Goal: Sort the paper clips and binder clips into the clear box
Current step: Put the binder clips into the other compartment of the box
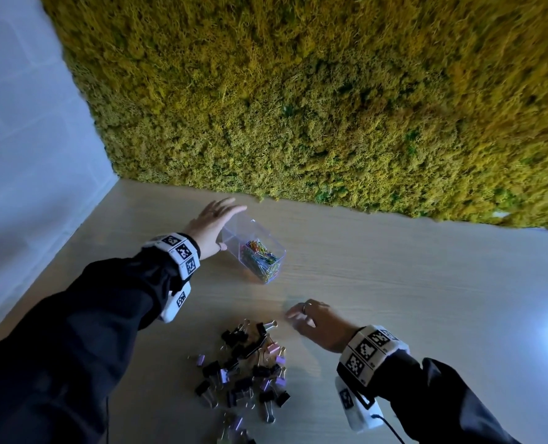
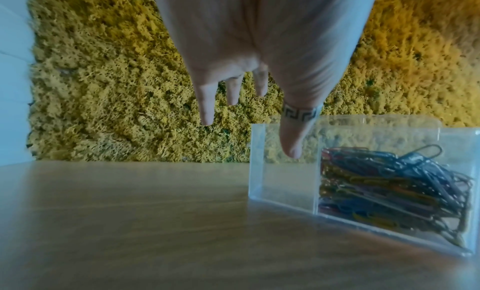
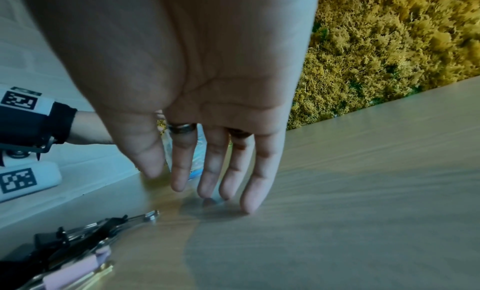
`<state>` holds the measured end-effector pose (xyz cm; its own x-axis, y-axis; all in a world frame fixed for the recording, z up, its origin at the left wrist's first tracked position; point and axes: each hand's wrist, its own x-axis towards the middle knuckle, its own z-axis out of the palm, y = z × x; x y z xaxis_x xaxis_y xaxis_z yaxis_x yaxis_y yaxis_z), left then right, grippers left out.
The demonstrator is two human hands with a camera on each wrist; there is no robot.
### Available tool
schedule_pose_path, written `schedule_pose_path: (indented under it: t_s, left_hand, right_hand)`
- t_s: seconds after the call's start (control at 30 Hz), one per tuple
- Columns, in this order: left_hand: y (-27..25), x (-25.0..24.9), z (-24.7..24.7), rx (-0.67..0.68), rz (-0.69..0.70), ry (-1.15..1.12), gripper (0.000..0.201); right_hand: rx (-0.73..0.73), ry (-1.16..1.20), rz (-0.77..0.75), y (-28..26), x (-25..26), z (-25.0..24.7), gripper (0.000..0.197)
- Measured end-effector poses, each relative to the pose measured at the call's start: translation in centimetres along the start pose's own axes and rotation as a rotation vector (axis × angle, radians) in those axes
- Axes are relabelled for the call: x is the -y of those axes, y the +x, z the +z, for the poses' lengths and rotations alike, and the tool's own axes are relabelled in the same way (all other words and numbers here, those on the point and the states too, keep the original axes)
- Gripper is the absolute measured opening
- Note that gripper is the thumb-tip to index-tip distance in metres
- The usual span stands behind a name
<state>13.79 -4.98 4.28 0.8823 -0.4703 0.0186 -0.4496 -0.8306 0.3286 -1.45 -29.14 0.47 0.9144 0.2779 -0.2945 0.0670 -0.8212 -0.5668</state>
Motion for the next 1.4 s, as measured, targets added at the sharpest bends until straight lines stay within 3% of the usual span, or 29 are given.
schedule_pose_path:
  t_s: [0.07, 0.13, 0.23, 0.37, 0.53, 0.63, 0.73, 0.87, 1.03, 1.4]
  left_hand:
    - [0.5, -0.6, -0.5, 0.129, -0.026, 0.034, 0.101]
    - [1.2, -1.3, -1.0, 0.215, -0.023, 0.116, 0.094]
    - [1.6, -1.6, -1.4, 0.192, -0.02, 0.122, 0.07]
    - [0.3, -1.4, -1.7, 0.208, -0.056, 0.026, 0.065]
    - [-3.2, -1.8, -1.0, 0.144, -0.115, -0.078, 0.064]
    - [-5.7, -2.0, -0.4, 0.097, -0.144, -0.133, 0.064]
    - [-8.0, -2.0, 0.1, 0.044, -0.157, -0.206, 0.063]
    - [-10.4, -1.4, 1.0, -0.021, -0.162, -0.261, 0.061]
    - [-11.9, -0.6, 1.9, -0.074, -0.202, -0.357, 0.055]
    - [-12.3, 0.1, 2.6, -0.102, -0.172, -0.436, 0.054]
  right_hand:
    - [-0.005, -0.003, -0.014, 0.1, 0.3, 0.1, 0.026]
    - [-0.004, 0.004, -0.021, 0.2, 0.6, 0.2, 0.026]
    - [0.002, 0.01, -0.016, 0.1, 1.0, 0.2, 0.026]
    - [0.055, -0.091, -0.008, -0.6, 1.3, 0.0, 0.033]
    - [0.191, -0.116, -0.125, -0.7, 2.1, 0.6, 0.074]
    - [0.278, -0.298, -0.178, -0.7, 3.0, 1.6, 0.104]
    - [0.304, -0.481, -0.194, -0.9, 3.7, 2.5, 0.115]
    - [0.213, -0.398, -0.229, -0.3, 3.5, 3.0, 0.106]
    - [0.23, -0.056, -0.195, 0.6, 3.8, 2.0, 0.067]
    - [0.228, -0.076, -0.143, 2.3, 4.0, 1.0, 0.022]
